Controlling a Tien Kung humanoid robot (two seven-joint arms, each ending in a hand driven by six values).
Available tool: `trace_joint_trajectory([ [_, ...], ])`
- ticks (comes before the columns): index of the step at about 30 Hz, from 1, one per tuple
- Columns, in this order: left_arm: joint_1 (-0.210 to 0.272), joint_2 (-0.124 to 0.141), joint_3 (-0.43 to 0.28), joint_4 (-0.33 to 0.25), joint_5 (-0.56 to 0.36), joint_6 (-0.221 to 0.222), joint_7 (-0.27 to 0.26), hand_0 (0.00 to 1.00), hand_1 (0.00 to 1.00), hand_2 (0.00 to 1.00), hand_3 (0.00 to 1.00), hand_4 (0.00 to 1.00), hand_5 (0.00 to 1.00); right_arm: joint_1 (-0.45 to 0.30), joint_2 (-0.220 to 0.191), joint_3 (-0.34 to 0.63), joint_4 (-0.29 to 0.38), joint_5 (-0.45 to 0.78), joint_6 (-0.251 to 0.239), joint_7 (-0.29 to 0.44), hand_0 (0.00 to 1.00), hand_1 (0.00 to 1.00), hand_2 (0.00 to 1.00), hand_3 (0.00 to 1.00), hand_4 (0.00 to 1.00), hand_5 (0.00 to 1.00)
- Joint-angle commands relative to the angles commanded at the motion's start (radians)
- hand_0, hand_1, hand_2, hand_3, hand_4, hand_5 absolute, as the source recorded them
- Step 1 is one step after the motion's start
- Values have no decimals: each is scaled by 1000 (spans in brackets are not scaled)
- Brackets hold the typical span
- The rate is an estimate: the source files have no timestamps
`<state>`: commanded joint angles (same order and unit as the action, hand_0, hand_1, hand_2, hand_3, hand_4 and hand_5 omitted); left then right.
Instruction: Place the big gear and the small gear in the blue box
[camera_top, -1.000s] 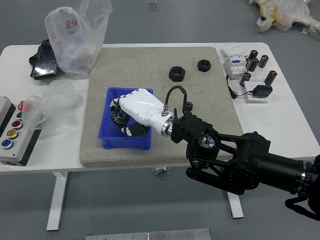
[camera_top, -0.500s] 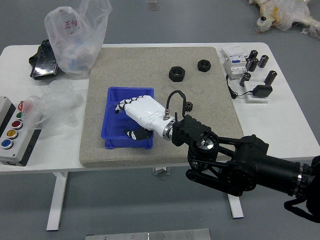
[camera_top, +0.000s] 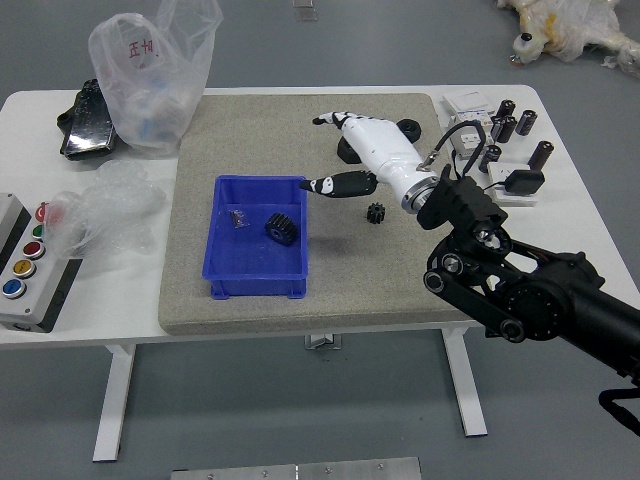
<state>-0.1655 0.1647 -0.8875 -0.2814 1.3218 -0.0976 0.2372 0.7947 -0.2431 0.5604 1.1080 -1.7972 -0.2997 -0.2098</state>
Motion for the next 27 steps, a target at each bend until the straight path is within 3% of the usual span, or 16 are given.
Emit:
trace_joint_trajectory([
  [10,-6,-1,3,-1,0,-2,-1,665,593,559,654,735,378,42,34,-163,-240,110,11,13,538,698,757,773,910,424],
  [15,-6,1,-2,-1,5,-3,1,666,593,558,655,735,377,72,46,-237,-328,158,13,21,512,677,719,753,909,419],
  [17,-6,2,-3,-1,7,-3,1,666,593,558,655,735,377,82,49,-264,-349,177,13,22,512,677,719,753,909,419],
  [18,-6,2,-4,-1,6,-3,1,666,593,559,656,734,377,85,52,-275,-356,184,12,21,462,644,668,715,877,386],
  [23,-6,2,-5,-1,7,-4,2,666,593,559,656,734,377,97,70,-331,-374,212,11,19,462,644,668,715,877,386],
  [24,-6,1,-5,-1,8,-4,2,665,594,558,655,734,377,99,74,-340,-376,216,10,19,421,576,522,641,636,253],
  [27,-7,2,-5,-1,8,-4,1,665,594,558,655,734,377,103,86,-372,-386,230,6,21,421,576,522,641,636,253],
])
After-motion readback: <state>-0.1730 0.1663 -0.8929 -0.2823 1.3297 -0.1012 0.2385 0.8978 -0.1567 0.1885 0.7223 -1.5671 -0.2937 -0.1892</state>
